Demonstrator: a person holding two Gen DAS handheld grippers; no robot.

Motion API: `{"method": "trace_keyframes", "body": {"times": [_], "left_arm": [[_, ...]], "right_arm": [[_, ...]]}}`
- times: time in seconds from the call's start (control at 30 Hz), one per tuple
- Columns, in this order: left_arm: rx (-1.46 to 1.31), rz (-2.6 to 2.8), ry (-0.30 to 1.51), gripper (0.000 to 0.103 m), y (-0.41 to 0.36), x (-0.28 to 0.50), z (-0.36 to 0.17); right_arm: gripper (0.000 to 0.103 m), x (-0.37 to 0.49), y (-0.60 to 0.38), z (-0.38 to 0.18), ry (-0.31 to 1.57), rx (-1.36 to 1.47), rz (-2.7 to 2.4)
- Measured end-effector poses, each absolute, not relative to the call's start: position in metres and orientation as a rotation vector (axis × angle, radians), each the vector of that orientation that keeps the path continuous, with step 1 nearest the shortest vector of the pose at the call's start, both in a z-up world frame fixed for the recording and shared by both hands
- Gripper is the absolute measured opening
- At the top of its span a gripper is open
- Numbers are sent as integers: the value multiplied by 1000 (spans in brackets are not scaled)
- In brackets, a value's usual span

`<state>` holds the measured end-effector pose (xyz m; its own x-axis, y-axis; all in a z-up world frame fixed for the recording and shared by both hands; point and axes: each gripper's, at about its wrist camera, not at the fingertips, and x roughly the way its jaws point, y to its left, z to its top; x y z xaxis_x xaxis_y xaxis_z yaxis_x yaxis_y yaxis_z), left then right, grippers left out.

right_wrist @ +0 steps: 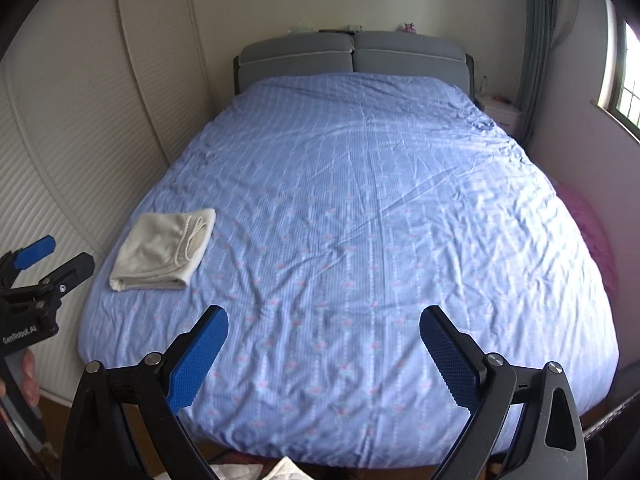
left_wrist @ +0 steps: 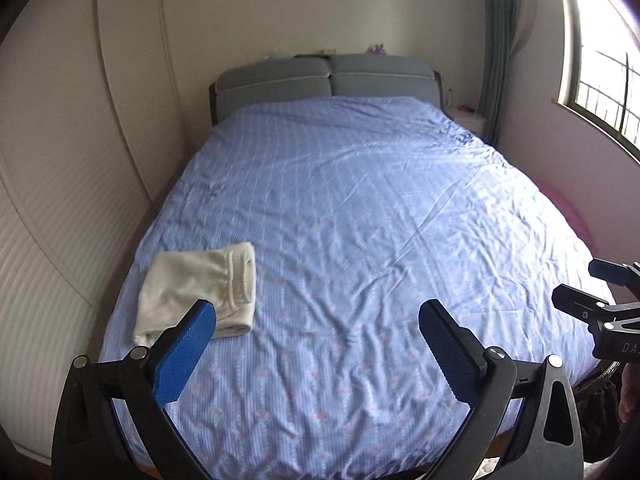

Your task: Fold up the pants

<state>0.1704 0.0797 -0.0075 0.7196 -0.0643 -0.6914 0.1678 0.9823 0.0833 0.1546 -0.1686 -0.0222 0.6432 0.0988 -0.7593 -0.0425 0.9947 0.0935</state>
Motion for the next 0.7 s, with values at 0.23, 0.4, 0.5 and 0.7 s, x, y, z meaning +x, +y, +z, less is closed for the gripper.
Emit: {"method": "trace_keyframes", "body": {"times": [0.23,0.4,0.5,0.7], "left_arm": [[122,-162,735,103,44,149,5],[139,-151,708,103,21,136,15],[137,-149,703,103,12,131,18],[130,-149,700,103,0,124,22]], "right_arm": [[98,130,-196,-4,800,68,95],[98,118,-215,3,768,69,111],[98,113,-223,6,754,67,114],[98,106,-235,11,738,86,126]]}}
